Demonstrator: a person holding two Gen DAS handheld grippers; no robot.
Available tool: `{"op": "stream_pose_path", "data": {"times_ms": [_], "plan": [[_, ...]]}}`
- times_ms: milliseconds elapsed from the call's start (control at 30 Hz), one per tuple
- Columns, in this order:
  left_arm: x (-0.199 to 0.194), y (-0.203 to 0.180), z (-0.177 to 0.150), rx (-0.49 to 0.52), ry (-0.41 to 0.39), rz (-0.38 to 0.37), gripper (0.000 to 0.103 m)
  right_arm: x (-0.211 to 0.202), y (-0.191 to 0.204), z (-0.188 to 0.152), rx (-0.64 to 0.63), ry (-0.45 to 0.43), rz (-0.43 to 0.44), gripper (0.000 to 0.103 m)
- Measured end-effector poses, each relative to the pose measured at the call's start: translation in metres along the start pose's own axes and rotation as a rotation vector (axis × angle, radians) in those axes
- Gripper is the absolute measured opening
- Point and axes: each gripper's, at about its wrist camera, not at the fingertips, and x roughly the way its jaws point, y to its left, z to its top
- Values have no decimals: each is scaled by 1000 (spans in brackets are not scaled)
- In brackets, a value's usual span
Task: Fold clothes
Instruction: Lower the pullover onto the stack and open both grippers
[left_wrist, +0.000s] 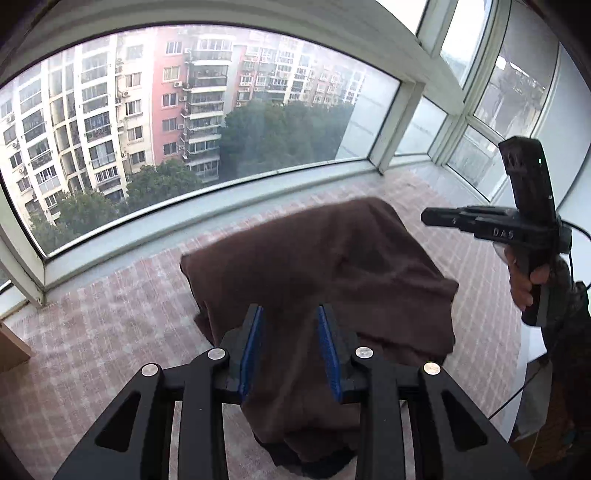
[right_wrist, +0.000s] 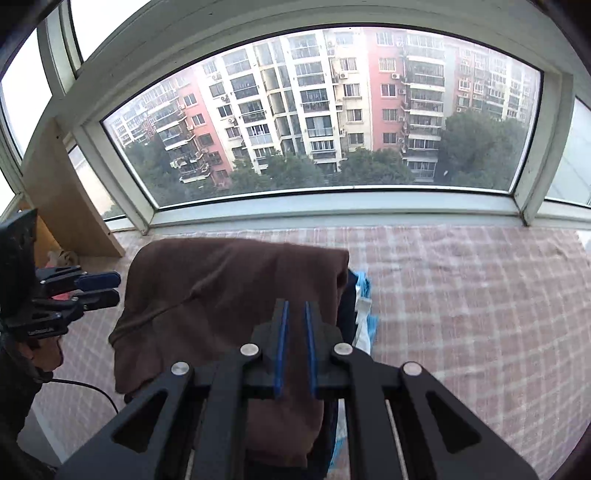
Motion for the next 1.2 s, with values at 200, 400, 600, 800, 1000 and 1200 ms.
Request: {"op": "stream_pose_path", "data": {"times_ms": [200, 400, 600, 800, 1000, 1200], "plan": [[41, 30, 10, -51, 36, 79, 28, 66, -20, 13, 35, 71, -50, 9], [29, 32, 5, -74, 27, 55, 24, 64, -39, -1, 143, 79, -112, 10], [-26, 8, -15, -55, -19, 22, 25, -9, 22, -30, 35, 13, -77, 13], [0, -12, -70, -2, 131, 55, 27, -15, 43, -84, 40, 80, -141, 15], [-57, -12, -83, -70, 86, 54, 25, -82, 59, -97, 120, 25, -130, 20], [-151, -35, -104, -62, -6, 53, 37, -141, 126, -131, 81, -83, -118, 49]]}}
